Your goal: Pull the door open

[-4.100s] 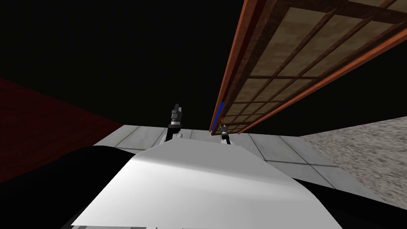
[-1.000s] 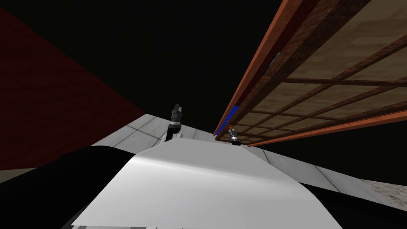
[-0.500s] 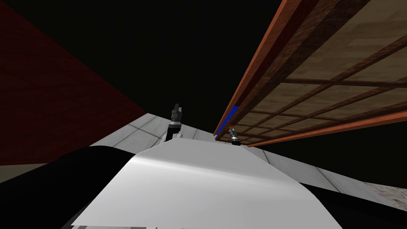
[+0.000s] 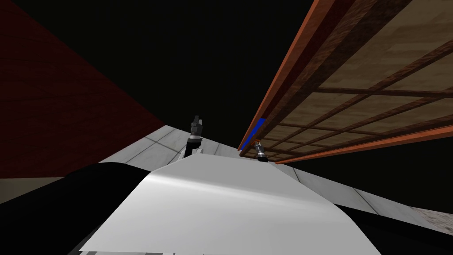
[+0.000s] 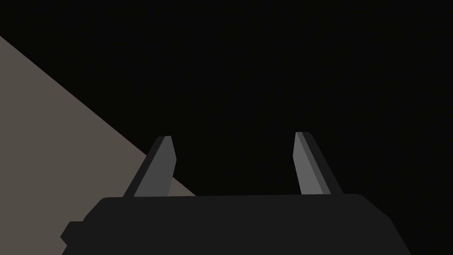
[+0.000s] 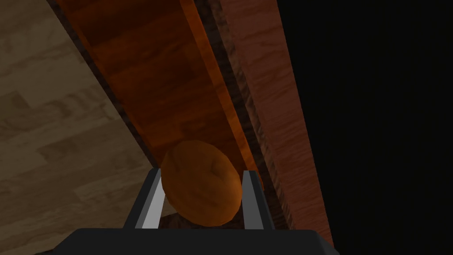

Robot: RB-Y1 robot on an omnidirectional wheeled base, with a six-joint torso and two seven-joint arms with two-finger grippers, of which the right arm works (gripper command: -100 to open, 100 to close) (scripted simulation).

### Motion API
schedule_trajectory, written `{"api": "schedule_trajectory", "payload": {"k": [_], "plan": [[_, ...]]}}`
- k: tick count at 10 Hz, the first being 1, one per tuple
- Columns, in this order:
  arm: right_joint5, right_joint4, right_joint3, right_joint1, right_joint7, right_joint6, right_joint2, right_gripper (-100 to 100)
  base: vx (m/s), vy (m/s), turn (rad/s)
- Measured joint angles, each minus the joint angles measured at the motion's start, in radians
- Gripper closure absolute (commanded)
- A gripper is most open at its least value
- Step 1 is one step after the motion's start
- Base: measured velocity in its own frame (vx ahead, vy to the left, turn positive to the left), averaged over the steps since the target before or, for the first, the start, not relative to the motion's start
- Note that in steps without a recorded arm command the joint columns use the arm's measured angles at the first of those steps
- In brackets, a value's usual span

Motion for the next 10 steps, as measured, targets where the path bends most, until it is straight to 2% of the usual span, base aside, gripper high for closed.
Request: {"api": "schedule_trajectory", "payload": {"k": [6, 10], "plan": [[-0.016, 0.032, 0.004, -0.016, -0.145, -0.017, -0.002, 100, -0.027, -0.013, 0.035], [-0.028, 0.008, 0.005, -0.004, -0.237, -0.006, -0.002, 100, -0.024, -0.014, 0.029]]}}
